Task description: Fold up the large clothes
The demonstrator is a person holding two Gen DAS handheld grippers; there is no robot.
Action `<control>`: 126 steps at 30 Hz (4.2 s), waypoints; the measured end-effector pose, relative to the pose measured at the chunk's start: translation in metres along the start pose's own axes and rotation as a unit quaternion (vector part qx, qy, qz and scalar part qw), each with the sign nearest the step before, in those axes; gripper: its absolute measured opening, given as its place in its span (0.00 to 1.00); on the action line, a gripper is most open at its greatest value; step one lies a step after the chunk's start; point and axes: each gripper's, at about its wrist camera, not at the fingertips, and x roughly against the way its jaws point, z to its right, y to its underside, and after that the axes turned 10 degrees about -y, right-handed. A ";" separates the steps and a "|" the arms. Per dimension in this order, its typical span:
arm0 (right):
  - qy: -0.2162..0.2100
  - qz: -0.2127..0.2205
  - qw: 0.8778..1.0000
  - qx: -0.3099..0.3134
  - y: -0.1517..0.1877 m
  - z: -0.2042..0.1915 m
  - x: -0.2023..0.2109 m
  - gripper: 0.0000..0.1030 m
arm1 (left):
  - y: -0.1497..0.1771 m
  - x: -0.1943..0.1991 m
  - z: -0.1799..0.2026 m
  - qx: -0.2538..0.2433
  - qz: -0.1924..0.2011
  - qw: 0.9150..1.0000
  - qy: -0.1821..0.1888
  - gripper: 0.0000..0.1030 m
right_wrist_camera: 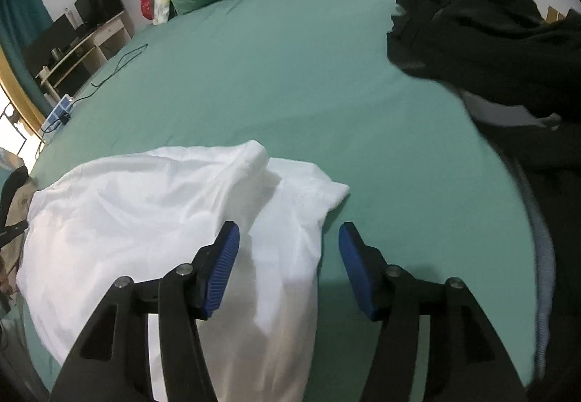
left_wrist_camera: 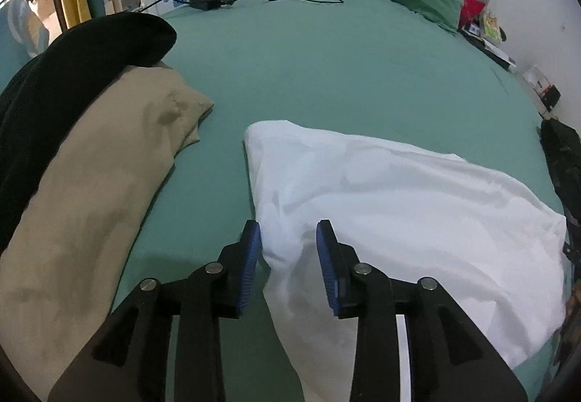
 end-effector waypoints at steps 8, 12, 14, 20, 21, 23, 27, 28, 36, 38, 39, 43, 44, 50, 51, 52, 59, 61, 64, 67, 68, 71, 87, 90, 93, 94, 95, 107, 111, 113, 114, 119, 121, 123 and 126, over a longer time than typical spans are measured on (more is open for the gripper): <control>0.072 0.038 0.997 -0.010 0.014 0.030 0.034 0.03 | 0.024 -0.008 0.009 -0.031 -0.017 0.999 -0.009 0.33; 0.082 0.045 0.995 -0.036 0.022 0.045 0.054 0.03 | 0.028 -0.006 0.007 -0.028 -0.013 0.999 -0.009 0.33; 0.072 0.046 0.996 -0.033 0.026 0.045 0.059 0.11 | 0.029 -0.004 0.005 -0.025 -0.015 1.000 0.001 0.33; 0.037 0.061 0.995 -0.066 0.050 0.033 0.096 0.58 | 0.034 0.008 -0.006 -0.008 -0.008 1.000 0.029 0.33; 0.032 0.062 0.995 -0.072 0.057 0.029 0.101 0.58 | 0.038 0.008 -0.006 -0.007 -0.013 0.999 0.038 0.33; 0.020 0.058 0.994 -0.087 0.081 0.019 0.108 0.58 | 0.047 0.008 -0.002 -0.015 -0.026 0.998 0.052 0.33; -0.012 0.030 0.993 -0.111 0.124 0.003 0.104 0.58 | 0.063 0.012 0.004 -0.019 -0.026 0.999 0.039 0.33; -0.016 0.026 0.992 -0.123 0.136 0.000 0.100 0.58 | 0.066 0.013 0.004 -0.013 -0.027 0.999 0.037 0.33; -0.033 0.031 0.994 -0.101 0.143 -0.009 0.097 0.07 | 0.097 0.027 0.005 -0.005 -0.018 0.999 0.038 0.30; -0.053 0.045 0.991 -0.118 0.144 -0.003 0.108 0.07 | 0.099 0.029 0.003 -0.009 -0.011 0.999 0.047 0.05; -0.055 0.052 0.990 -0.121 0.145 -0.001 0.114 0.06 | 0.100 0.033 -0.001 0.000 -0.008 0.999 0.046 0.05; -0.044 0.074 0.989 -0.116 0.157 -0.004 0.145 0.06 | 0.108 0.054 -0.014 0.009 0.008 0.999 0.045 0.01; -0.047 0.077 0.989 -0.118 0.161 -0.005 0.149 0.06 | 0.109 0.058 -0.018 0.012 0.009 0.999 0.044 0.01; -0.059 0.085 0.986 -0.134 0.201 -0.014 0.175 0.06 | 0.135 0.090 -0.049 0.041 0.008 0.997 0.060 0.01; -0.055 0.081 0.986 -0.134 0.206 -0.017 0.175 0.06 | 0.141 0.092 -0.052 0.044 0.001 0.997 0.064 0.01; -0.052 0.077 0.986 -0.136 0.213 -0.017 0.177 0.06 | 0.147 0.093 -0.055 0.047 -0.006 0.997 0.066 0.01; -0.016 0.063 0.988 -0.143 0.243 -0.017 0.188 0.06 | 0.163 0.090 -0.065 0.056 -0.026 0.995 0.080 0.01; -0.007 0.061 0.988 -0.142 0.246 -0.021 0.189 0.06 | 0.165 0.092 -0.063 0.049 -0.025 0.996 0.076 0.01; 0.012 0.060 0.988 -0.142 0.249 -0.028 0.188 0.09 | 0.167 0.089 -0.063 0.039 -0.029 0.998 0.047 0.02; 0.005 0.060 0.985 -0.164 0.252 -0.023 0.186 0.14 | 0.172 0.082 -0.065 0.037 -0.043 0.998 0.011 0.02; 0.008 0.061 0.984 -0.168 0.253 -0.023 0.186 0.16 | 0.174 0.080 -0.068 0.041 -0.047 0.998 -0.006 0.02; 0.052 0.078 0.985 -0.146 0.248 -0.031 0.195 0.25 | 0.175 0.080 -0.077 0.062 -0.044 0.997 -0.004 0.02; 0.033 0.070 0.994 0.076 0.196 -0.149 0.115 0.73 | 0.163 0.116 0.020 -0.042 0.029 0.990 0.132 0.04; 0.052 0.025 0.996 0.075 0.207 -0.146 0.091 0.73 | 0.174 0.092 0.036 -0.036 -0.015 0.991 0.130 0.06; 0.060 0.025 0.994 0.085 0.217 -0.146 0.092 0.76 | 0.191 0.081 0.037 -0.042 -0.014 0.991 0.124 0.06; 0.061 0.022 0.994 0.086 0.218 -0.145 0.093 0.77 | 0.193 0.084 0.037 -0.049 -0.006 0.991 0.122 0.06; 0.060 0.021 0.994 0.084 0.220 -0.143 0.095 0.78 | 0.193 0.085 0.037 -0.055 -0.005 0.991 0.119 0.06; 0.091 0.088 0.989 -0.079 0.255 -0.114 0.164 0.86 | 0.185 0.124 0.032 -0.054 0.020 0.989 0.139 0.06; 0.100 0.071 0.986 -0.112 0.259 -0.100 0.161 0.86 | 0.184 0.135 0.047 -0.066 0.039 0.986 0.146 0.10; 0.086 0.067 0.987 -0.120 0.259 -0.097 0.157 0.88 | 0.185 0.141 0.057 -0.070 0.041 0.986 0.149 0.17; 0.083 0.070 0.987 -0.121 0.258 -0.096 0.156 0.90 | 0.185 0.141 0.061 -0.072 0.042 0.985 0.153 0.17; 0.008 0.093 0.988 -0.127 0.239 -0.099 0.141 0.91 | 0.184 0.136 0.082 -0.090 0.040 0.982 0.159 0.17; -0.017 0.093 0.988 -0.126 0.232 -0.101 0.131 0.91 | 0.181 0.133 0.089 -0.093 0.040 0.982 0.161 0.17; -0.035 0.097 0.986 -0.129 0.226 -0.102 0.121 0.91 | 0.176 0.129 0.097 -0.095 0.040 0.982 0.159 0.17; -0.062 0.118 0.979 -0.151 0.213 -0.095 0.110 0.92 | 0.167 0.126 0.108 -0.096 0.041 0.981 0.163 0.17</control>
